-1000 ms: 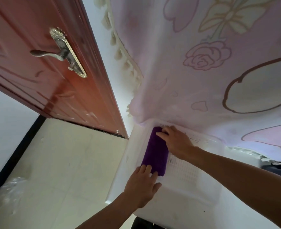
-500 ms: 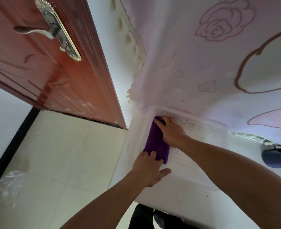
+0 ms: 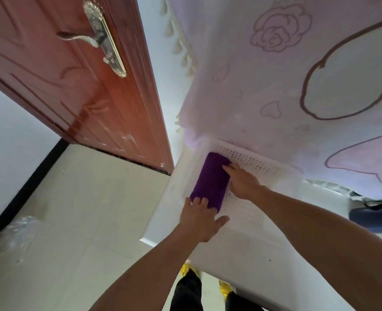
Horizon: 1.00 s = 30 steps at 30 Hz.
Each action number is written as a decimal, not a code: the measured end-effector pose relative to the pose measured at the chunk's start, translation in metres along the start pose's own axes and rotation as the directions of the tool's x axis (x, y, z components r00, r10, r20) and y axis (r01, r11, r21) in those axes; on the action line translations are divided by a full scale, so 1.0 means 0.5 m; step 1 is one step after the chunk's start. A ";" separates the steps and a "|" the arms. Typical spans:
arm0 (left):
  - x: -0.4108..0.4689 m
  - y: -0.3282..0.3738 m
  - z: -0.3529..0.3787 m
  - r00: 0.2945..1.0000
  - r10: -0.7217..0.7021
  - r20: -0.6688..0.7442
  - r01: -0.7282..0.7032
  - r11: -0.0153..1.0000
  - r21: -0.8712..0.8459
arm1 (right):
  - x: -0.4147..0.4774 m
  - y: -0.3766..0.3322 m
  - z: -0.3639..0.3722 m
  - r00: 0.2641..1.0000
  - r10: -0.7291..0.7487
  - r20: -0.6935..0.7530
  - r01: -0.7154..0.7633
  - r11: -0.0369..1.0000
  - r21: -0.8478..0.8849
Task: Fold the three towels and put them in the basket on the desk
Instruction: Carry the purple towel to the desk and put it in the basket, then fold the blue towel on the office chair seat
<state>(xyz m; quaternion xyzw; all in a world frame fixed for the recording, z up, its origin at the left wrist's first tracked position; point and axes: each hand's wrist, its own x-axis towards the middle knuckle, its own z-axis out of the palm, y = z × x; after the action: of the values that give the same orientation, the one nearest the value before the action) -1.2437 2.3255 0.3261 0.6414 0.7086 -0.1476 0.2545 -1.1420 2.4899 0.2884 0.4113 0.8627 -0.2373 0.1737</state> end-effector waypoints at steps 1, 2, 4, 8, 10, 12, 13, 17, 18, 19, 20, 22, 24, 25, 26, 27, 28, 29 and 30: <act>0.007 0.006 0.001 1.000 -0.028 0.011 0.028 1.000 0.001 | -0.001 0.003 -0.004 1.000 -0.018 0.024 0.017 1.000 0.013; 0.011 0.011 0.001 0.998 -0.055 0.018 0.054 0.998 0.010 | -0.003 0.007 -0.011 0.998 -0.033 0.050 0.031 0.999 0.036; 0.001 0.032 0.004 0.995 -0.100 -0.004 0.100 0.994 0.041 | -0.021 0.024 -0.031 0.997 -0.046 0.067 0.041 0.996 0.074; -0.082 0.062 0.022 0.971 -0.112 -0.211 0.124 0.991 0.042 | -0.073 0.033 -0.085 0.997 -0.021 -0.076 0.023 0.999 0.030; -0.142 0.065 0.035 0.949 -0.132 -0.287 0.150 0.988 0.039 | -0.099 0.015 -0.110 0.987 -0.097 -0.131 0.087 0.993 -0.078; -0.214 0.062 0.048 0.948 -0.181 -0.263 0.197 0.980 0.037 | -0.127 -0.032 -0.128 0.961 -0.221 -0.166 0.189 0.964 -0.188; -0.249 0.058 0.055 0.947 -0.229 -0.225 0.239 0.971 0.020 | -0.139 -0.064 -0.130 0.942 -0.292 -0.165 0.248 0.938 -0.243; -0.427 0.016 0.102 0.859 -0.478 -0.182 0.486 0.874 -0.005 | -0.207 -0.265 -0.096 0.761 -0.635 -0.132 0.568 0.751 -0.337; -0.485 0.008 0.119 0.817 -0.545 -0.188 0.548 0.836 -0.044 | -0.233 -0.329 -0.074 0.685 -0.721 -0.105 0.649 0.669 -0.363; -0.536 0.001 0.135 0.774 -0.602 -0.194 0.600 0.796 -0.080 | -0.260 -0.383 -0.051 0.613 -0.786 -0.072 0.704 0.586 -0.401; -0.585 -0.008 0.152 0.724 -0.661 -0.198 0.649 0.750 -0.129 | -0.289 -0.437 -0.030 0.539 -0.842 -0.030 0.751 0.497 -0.436; -0.695 -0.021 0.196 0.608 -0.767 -0.204 0.737 0.641 -0.214 | -0.358 -0.545 0.022 0.422 -0.904 0.067 0.814 0.346 -0.466; -0.818 -0.027 0.257 0.468 -0.865 -0.180 0.810 0.501 -0.304 | -0.436 -0.655 0.088 0.322 -0.935 0.153 0.848 0.213 -0.485; -0.872 -0.028 0.289 0.416 -0.896 -0.154 0.831 0.444 -0.336 | -0.472 -0.700 0.118 0.282 -0.942 0.182 0.858 0.163 -0.486; -0.948 -0.022 0.329 0.344 -0.931 -0.121 0.855 0.364 -0.370 | -0.520 -0.758 0.160 0.216 -0.953 0.212 0.871 0.090 -0.484; -1.004 -0.019 0.363 0.296 -0.948 -0.114 0.866 0.317 -0.386 | -0.560 -0.798 0.189 0.183 -0.952 0.245 0.880 0.048 -0.472; -1.055 -0.013 0.395 0.256 -0.964 -0.068 0.881 0.262 -0.393 | -0.593 -0.832 0.222 0.148 -0.953 0.264 0.885 0.008 -0.466; -1.161 0.010 0.458 0.184 -0.983 -0.024 0.898 0.178 -0.402 | -0.665 -0.908 0.294 0.087 -0.952 0.293 0.891 -0.057 -0.450; -1.184 0.014 0.472 0.170 -0.985 -0.009 0.899 0.159 -0.408 | -0.680 -0.924 0.306 0.094 -0.948 0.303 0.890 -0.056 -0.452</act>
<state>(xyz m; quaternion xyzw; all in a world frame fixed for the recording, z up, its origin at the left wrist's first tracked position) -1.1682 1.7062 0.4572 0.0146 0.9923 -0.0713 0.1004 -1.2875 1.9384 0.4536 -0.3334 0.9422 -0.0170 0.0294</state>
